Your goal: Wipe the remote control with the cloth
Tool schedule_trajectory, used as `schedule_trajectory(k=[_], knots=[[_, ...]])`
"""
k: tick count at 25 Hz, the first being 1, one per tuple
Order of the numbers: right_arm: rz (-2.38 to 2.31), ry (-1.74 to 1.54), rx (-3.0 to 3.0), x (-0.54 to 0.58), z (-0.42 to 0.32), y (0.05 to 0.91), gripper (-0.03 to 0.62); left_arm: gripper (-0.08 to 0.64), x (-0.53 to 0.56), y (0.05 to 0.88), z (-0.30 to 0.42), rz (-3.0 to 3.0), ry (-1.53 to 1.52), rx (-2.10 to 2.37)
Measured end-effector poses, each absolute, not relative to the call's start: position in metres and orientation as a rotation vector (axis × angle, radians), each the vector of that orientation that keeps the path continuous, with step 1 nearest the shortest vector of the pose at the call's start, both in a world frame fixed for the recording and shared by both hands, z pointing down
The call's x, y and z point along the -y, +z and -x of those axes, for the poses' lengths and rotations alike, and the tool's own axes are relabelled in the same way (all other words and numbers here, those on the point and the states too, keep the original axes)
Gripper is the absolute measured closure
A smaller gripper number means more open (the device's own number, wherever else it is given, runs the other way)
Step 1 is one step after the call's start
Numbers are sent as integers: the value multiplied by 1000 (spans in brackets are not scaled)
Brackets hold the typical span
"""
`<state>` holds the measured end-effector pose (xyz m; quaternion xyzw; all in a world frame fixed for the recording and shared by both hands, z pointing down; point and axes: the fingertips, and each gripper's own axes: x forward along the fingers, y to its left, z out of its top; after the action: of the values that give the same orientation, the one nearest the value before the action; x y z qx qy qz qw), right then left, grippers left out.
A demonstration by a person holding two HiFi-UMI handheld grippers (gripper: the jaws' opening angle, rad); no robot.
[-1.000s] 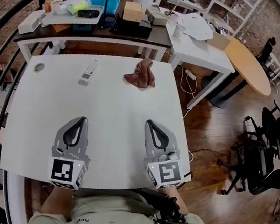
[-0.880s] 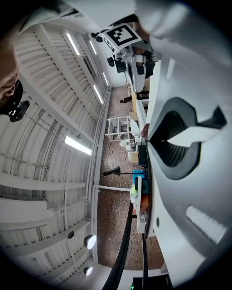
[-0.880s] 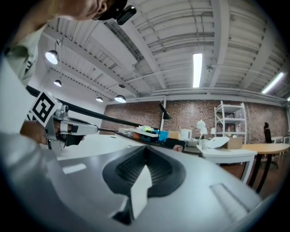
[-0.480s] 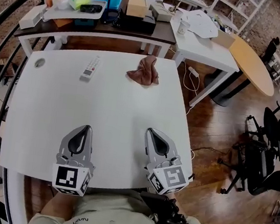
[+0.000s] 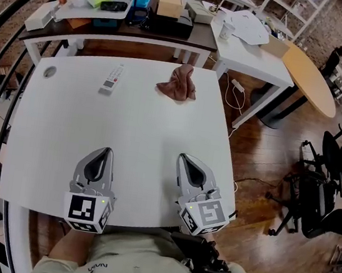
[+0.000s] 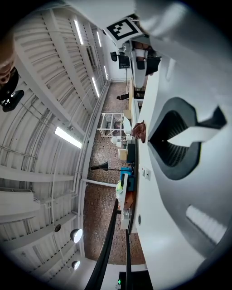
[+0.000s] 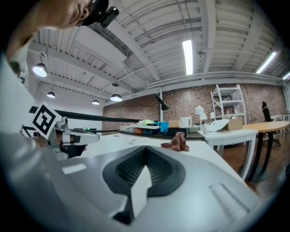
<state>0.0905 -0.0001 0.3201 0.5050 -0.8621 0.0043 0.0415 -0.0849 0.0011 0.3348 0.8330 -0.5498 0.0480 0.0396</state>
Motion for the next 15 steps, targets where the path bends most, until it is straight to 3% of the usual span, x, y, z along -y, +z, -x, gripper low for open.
schedule_trajectory(k=[15], knots=[[-1540, 6, 2641, 0, -89, 320, 591, 557, 0, 336, 86, -2545, 153, 1681]])
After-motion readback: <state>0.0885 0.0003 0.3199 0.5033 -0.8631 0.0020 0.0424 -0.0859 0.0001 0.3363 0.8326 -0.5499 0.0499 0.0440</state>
